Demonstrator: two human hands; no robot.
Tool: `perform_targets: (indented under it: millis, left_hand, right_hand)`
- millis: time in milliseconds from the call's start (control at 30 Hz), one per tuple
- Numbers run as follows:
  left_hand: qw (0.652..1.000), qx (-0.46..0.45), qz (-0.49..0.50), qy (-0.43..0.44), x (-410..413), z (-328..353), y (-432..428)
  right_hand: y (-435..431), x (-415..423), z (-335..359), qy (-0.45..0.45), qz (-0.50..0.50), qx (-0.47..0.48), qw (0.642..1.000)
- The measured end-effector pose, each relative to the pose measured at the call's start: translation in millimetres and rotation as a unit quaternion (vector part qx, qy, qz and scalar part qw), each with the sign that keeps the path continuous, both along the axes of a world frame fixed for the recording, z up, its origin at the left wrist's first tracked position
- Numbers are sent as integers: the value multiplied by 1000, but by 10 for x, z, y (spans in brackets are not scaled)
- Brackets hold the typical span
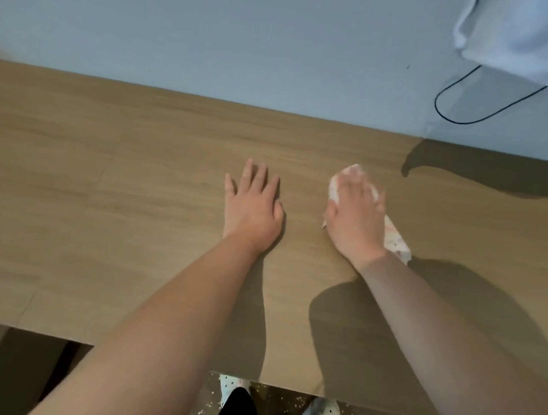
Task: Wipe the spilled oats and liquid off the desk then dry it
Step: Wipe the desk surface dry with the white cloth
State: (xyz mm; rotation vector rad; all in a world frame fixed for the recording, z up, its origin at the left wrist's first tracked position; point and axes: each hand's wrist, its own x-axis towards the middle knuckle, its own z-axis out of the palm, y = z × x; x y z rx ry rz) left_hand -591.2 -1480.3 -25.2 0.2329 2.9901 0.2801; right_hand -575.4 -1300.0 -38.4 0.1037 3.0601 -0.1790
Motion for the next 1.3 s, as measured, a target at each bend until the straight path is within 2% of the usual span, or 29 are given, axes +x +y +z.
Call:
perform_targets:
  millis: [67, 133, 200, 267, 333, 400, 467, 533, 600, 633, 700, 767, 833, 900, 967, 1000, 1033, 1067, 1133, 1167, 1200, 1233, 1300]
  left_hand:
    - [1000, 3, 16, -4, 220, 6, 277]
    - [999, 12, 27, -20, 418, -34, 484]
    - [999, -1, 16, -29, 528, -84, 575]
    - [999, -4, 13, -30, 535, -109, 584]
    - [1000, -1, 19, -25, 518, -124, 575]
    - [1000, -2, 24, -19, 521, -139, 579]
    - [1000, -5, 26, -15, 523, -154, 587]
    - [999, -4, 29, -16, 513, -160, 584]
    - [999, -3, 34, -18, 501, -164, 580]
    - [999, -3, 35, -19, 502, -162, 578]
    - [999, -2, 35, -16, 504, -160, 585]
    - [999, -3, 37, -12, 504, -160, 584]
    - [999, 1, 41, -10, 499, -158, 582]
    - [999, 4, 40, -7, 498, -161, 579]
    - [999, 8, 40, -4, 502, -167, 574]
    - [999, 12, 41, -4, 500, -169, 573]
    - [999, 14, 42, -3, 499, -169, 571]
    - [999, 13, 42, -2, 494, -169, 568]
    - [999, 10, 42, 0, 483, -171, 564]
    - [999, 9, 42, 0, 489, -174, 566]
    - [999, 11, 43, 2, 493, -178, 569]
    - [999, 13, 44, 4, 495, -180, 573]
    - [999, 16, 43, 7, 495, -184, 574]
  right_hand:
    - [80, 243, -1, -17, 165, 11, 986]
    - [373, 293, 11, -42, 260, 7, 965]
    - [684, 186, 15, -53, 237, 15, 970]
    - [834, 78, 11, -57, 148, 7, 987]
    - [733, 81, -4, -39, 67, 0, 997]
    - [552, 271, -28, -16, 54, 14, 998]
    - [471, 552, -33, -19, 151, 12, 988]
    - [618, 694, 21, -54, 295, 4, 954]
    - [906, 533, 60, -83, 360, 16, 929]
    - [1033, 398, 77, -85, 337, 21, 937]
    - [1197, 178, 91, -73, 199, -2, 977]
    - [1114, 141, 58, -53, 80, -10, 995]
    - [846, 345, 30, -33, 65, 0, 997]
    - [595, 699, 38, -42, 172, -19, 984]
    - [566, 997, 73, -74, 320, -24, 944]
    - [688, 991, 90, -70, 349, -23, 934]
    - [856, 911, 72, -52, 329, -9, 943]
    - [1053, 809, 34, -35, 256, 9, 966]
    - [1478, 643, 8, -17, 22, -7, 1000]
    - [1614, 633, 13, -18, -86, -29, 996]
    - [1616, 666, 20, -18, -150, -32, 988]
    - [1508, 754, 3, -8, -162, -14, 987]
    - [1116, 1082, -33, 14, -62, 14, 998]
